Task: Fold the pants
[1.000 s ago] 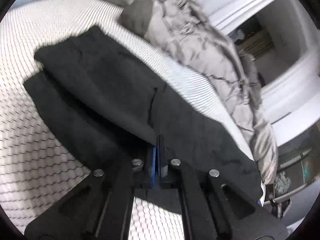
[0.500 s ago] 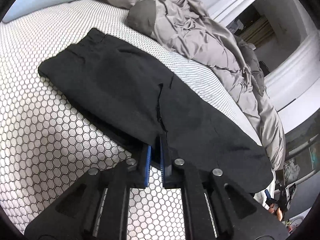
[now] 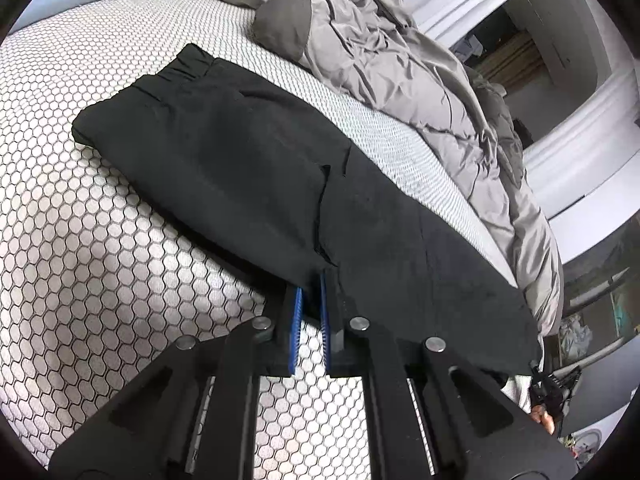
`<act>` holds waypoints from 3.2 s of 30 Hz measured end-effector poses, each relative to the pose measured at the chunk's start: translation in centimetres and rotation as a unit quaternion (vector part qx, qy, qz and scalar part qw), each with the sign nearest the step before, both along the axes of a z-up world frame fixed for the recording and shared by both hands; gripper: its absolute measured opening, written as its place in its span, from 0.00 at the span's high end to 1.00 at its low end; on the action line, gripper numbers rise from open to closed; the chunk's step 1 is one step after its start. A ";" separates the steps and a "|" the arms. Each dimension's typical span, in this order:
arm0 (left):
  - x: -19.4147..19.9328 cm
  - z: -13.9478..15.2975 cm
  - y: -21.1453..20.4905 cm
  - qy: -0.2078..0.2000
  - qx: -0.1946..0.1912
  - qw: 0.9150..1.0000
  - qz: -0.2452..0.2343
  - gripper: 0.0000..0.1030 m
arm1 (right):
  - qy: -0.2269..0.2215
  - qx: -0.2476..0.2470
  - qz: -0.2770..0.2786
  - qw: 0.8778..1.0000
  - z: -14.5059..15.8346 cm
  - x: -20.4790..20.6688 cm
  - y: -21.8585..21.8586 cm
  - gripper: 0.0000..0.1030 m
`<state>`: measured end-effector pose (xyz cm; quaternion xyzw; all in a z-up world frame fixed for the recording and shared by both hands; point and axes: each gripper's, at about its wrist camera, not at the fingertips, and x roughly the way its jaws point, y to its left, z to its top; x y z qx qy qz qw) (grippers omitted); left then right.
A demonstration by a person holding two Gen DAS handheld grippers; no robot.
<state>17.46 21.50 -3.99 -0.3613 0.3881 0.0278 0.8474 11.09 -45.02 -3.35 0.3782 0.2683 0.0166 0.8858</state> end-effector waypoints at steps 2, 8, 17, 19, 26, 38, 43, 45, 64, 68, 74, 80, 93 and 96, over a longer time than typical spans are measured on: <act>0.0 -0.2 -0.3 0.012 0.006 1.000 -0.004 0.96 | 0.004 -0.018 -0.017 1.000 0.6 -1.0 -0.2 0.98; -1.0 1.6 -1.7 0.006 0.055 0.998 -0.007 0.94 | 0.101 -0.035 -0.023 0.994 -1.0 0.1 -0.1 0.79; -1.2 4.3 -6.2 -0.008 0.098 0.994 -0.040 0.74 | 0.087 0.043 -0.020 0.995 -1.1 -0.7 -2.1 0.54; -1.3 4.7 -5.9 -0.006 0.106 0.994 -0.032 0.72 | 0.089 0.061 -0.015 0.994 -1.7 -0.5 -2.5 0.54; -2.9 1.4 1.9 0.075 0.107 0.981 0.146 0.72 | 0.096 0.041 -0.029 0.994 -1.5 -1.6 -3.5 0.54; -2.0 6.0 -8.9 -0.043 0.063 0.997 -0.016 0.62 | 0.096 0.036 -0.028 0.994 -1.1 -2.1 -2.9 0.54; 1.5 4.2 -19.8 -0.025 -0.048 0.982 -0.183 0.62 | 0.098 0.034 -0.022 0.994 -1.2 -1.8 -2.3 0.54; 2.4 3.4 -23.0 -0.010 -0.071 0.973 -0.220 0.62 | 0.100 0.028 -0.019 0.994 -1.2 -1.6 -2.0 0.54; 8.8 0.9 -31.8 -0.011 -0.066 0.974 -0.215 0.99 | 0.080 0.051 0.015 0.995 -2.7 -2.5 -2.8 0.54; 7.9 2.0 -31.2 -0.026 -0.059 0.970 -0.235 0.99 | 0.078 0.058 0.015 0.995 -2.7 -2.6 -3.0 0.54; 7.1 -0.6 -29.1 0.028 -0.052 0.971 -0.232 0.91 | 0.080 0.055 0.013 0.995 -2.7 -2.8 -3.1 0.54; 4.7 1.8 -24.5 -0.017 -0.048 0.982 -0.183 0.51 | 0.055 0.074 -0.009 0.996 -2.3 -2.5 -4.7 0.52; -2.1 0.9 -6.4 -0.031 -0.047 0.998 0.043 0.45 | -0.008 0.146 -0.130 0.981 -3.5 1.3 -10.6 0.63; -4.1 0.4 -2.2 -0.033 -0.040 0.995 0.086 0.45 | -0.003 0.122 -0.136 0.983 -2.9 0.9 -10.1 0.85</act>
